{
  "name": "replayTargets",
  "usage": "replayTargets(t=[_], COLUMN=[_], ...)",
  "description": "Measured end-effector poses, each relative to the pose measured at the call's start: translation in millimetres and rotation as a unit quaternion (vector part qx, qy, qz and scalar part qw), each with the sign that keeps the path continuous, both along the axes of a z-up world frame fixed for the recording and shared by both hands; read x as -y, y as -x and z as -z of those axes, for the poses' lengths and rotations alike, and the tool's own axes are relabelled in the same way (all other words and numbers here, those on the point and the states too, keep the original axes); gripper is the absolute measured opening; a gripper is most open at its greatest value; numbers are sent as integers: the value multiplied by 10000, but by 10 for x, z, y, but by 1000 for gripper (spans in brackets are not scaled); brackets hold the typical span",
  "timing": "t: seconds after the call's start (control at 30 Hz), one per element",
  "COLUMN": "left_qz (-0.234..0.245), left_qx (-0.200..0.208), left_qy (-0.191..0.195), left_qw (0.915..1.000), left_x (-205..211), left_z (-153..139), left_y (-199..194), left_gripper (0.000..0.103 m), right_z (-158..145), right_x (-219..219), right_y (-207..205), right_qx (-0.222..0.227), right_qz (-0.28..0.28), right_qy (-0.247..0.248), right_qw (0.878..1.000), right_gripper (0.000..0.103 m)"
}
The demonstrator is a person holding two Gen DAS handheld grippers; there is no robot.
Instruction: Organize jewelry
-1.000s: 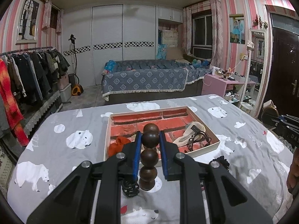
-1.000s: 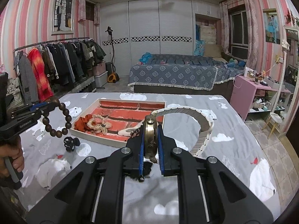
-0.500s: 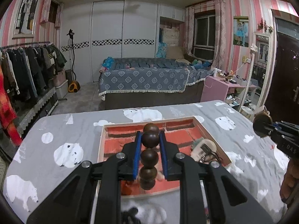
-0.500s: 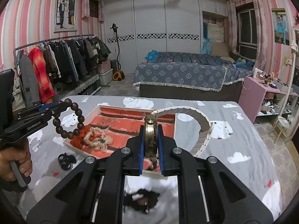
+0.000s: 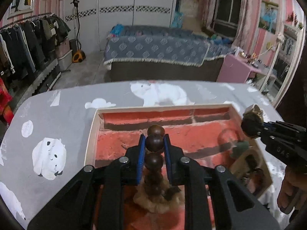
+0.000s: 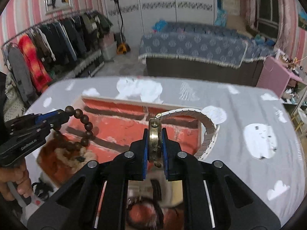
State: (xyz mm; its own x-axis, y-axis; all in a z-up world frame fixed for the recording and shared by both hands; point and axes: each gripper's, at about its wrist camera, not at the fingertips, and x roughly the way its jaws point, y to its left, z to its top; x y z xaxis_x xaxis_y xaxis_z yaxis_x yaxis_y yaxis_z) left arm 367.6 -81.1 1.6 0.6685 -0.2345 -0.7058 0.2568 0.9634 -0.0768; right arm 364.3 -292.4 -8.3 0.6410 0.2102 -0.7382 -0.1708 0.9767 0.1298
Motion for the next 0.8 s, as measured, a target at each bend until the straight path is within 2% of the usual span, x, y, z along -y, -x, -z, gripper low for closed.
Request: replayTargets(t=[0.2,0.33,0.37,0.43,0.47,0.5,0.53,0.63,0.73,0.8], left_qz=[-50,-4,4,98,93,65,42,77,173,180], left_qx=[-276,-393,-416,-508,-476,-387,-298,-43,379,676], left_qy=[-49,-83,-88,-38,-23,-45,-59,-31,23,38], left_qw=[9996,9992,9991,9987,9988,9992,9995,10000,9991,9975], left_x=[14,-11,-9,-17,-24,-28,-39,-80,-169,-229], left_z=[144,227,228,235,209,160,109,-118,-450,-610], left_y=[-151,-207,-214,-212,-204,-175,-150,-32,249,476], left_gripper=[19,19,19,30,36,46,51,51,54,63], right_z=[361,513,478,384,327,231,157,-207,-594,-793], right_x=[-86,-111,-100,-87,-77,-65,-63,-31,28,79], right_y=[-293,-279,-254,-221,-201,-170,-146,38,357,623], right_qx=[-809,-987,-881,-747,-662,-545,-464,6,570,877], right_qz=[-58,-49,-30,5,10,19,11,-16,-19,27], right_qy=[69,237,217,162,120,128,149,160,114,54], right_qw=[9967,9948,9959,9971,9977,9984,9988,9999,9983,9961], right_gripper=[14,14,14,31,45,45,45,45,47,52])
